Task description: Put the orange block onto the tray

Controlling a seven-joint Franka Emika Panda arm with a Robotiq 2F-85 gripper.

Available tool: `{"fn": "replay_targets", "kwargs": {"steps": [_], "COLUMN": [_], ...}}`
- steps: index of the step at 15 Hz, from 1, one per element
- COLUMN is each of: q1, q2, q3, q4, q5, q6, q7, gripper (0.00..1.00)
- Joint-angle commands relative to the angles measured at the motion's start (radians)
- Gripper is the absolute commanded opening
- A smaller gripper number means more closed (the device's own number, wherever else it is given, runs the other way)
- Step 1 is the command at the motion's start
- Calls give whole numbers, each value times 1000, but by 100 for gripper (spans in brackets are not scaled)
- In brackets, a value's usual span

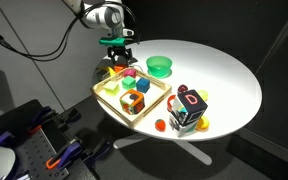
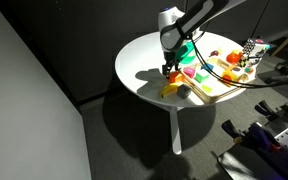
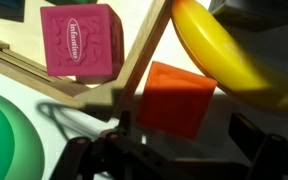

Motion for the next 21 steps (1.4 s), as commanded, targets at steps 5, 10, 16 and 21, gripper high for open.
{"fn": "replay_targets", "kwargs": {"steps": [5,10,16,21], "q1": [-3,2,3,4], "q2": [35,41,21,-2], "q3": [7,5,-2,-9], "q4": [60,62,53,60], "q5": [-18,-22,-22,-20], "q6": [-42,-44,-52,-92], "q7": [-20,-23,-8,7], "gripper": [100,74,34,31]}}
